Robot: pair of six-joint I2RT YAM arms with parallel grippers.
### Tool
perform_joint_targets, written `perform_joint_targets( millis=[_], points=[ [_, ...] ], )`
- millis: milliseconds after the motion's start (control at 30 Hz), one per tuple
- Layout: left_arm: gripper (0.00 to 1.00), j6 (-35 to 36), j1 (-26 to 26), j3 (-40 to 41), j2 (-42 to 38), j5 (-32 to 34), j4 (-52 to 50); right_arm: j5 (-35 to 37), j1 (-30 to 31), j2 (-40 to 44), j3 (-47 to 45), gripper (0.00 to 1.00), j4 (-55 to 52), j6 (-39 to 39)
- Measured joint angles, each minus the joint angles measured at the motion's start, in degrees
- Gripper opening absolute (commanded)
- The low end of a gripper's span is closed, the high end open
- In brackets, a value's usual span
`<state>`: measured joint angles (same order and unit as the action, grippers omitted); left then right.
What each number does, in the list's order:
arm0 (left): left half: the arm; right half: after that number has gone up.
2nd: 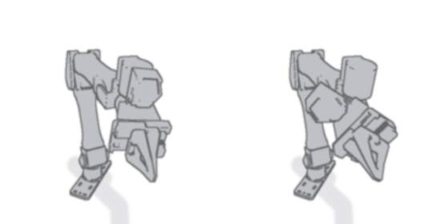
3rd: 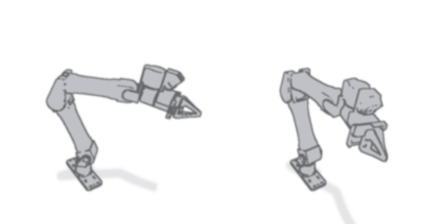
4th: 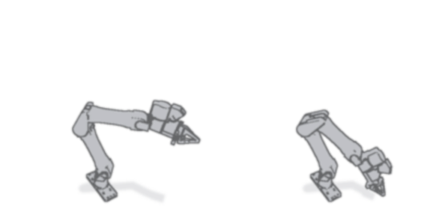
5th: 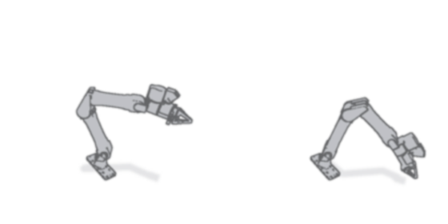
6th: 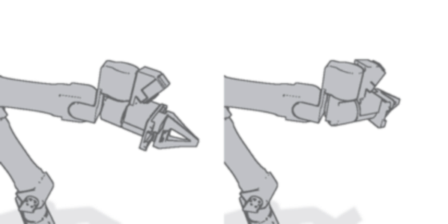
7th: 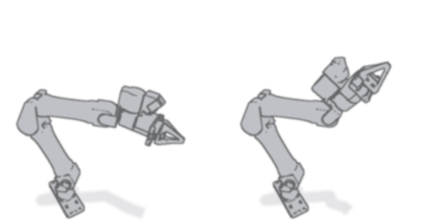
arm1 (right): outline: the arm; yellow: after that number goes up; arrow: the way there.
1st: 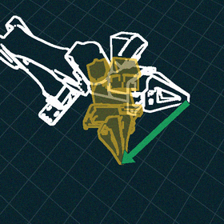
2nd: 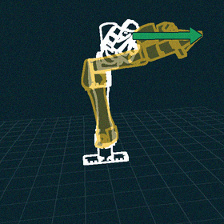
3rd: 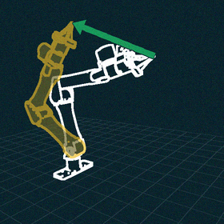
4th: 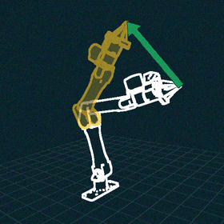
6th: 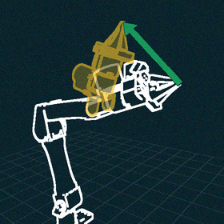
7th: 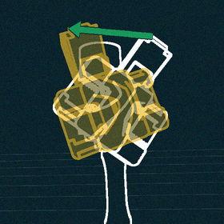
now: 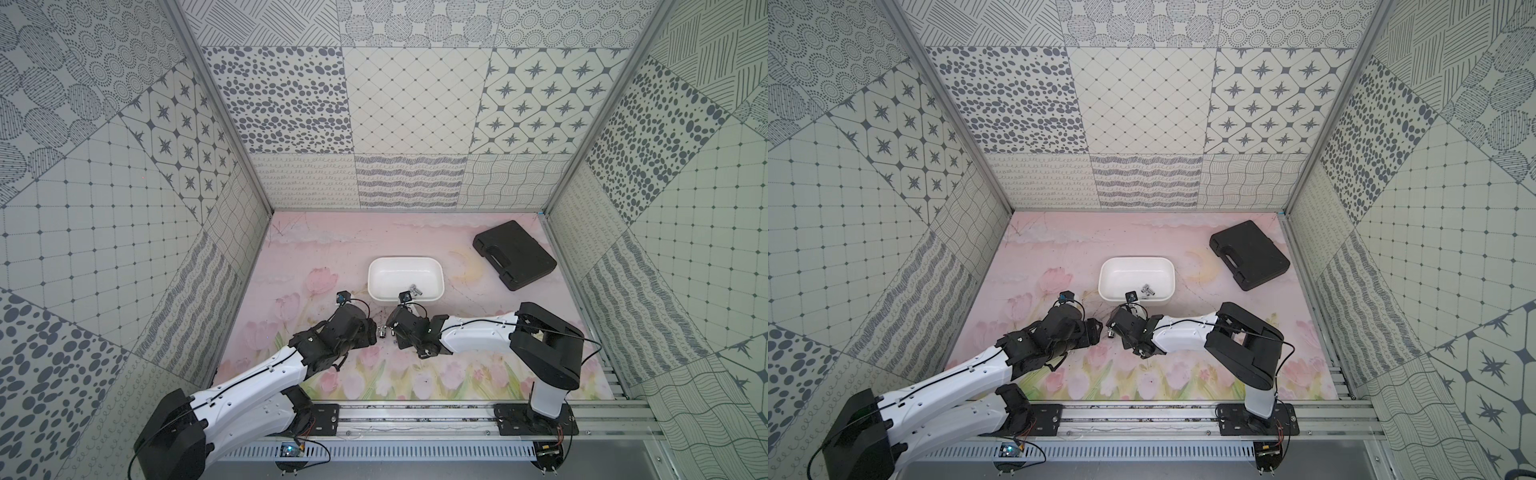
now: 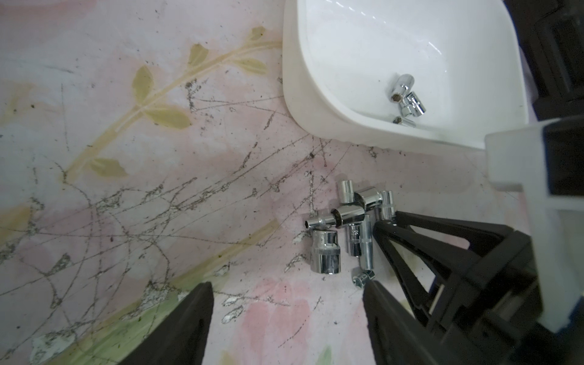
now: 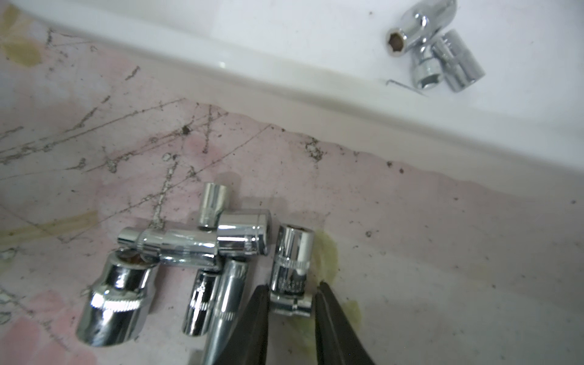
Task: Put the socket on the desktop into the storage box
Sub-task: Pick up the socket head from the center of the board, then place the socket head in the storage box.
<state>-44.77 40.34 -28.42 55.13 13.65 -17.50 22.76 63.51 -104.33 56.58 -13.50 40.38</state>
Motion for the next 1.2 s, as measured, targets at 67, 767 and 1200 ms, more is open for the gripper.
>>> perform_joint_targets(
  millis=[67,767,1200],
  points=[
    [0.79,0.0,0.0,0.0,0.04,0.0,0.22,0.0,0.0,0.0,0.0,0.27,0.02,0.02],
    [0.79,0.0,0.0,0.0,0.33,0.0,0.57,-0.7,-0.13,11.56,-4.2,0.26,-1.18,-0.11],
    [0.79,-0.02,0.0,0.0,0.28,0.0,0.57,1.42,-7.63,13.46,6.12,0.26,-3.82,-8.22]
  ],
)
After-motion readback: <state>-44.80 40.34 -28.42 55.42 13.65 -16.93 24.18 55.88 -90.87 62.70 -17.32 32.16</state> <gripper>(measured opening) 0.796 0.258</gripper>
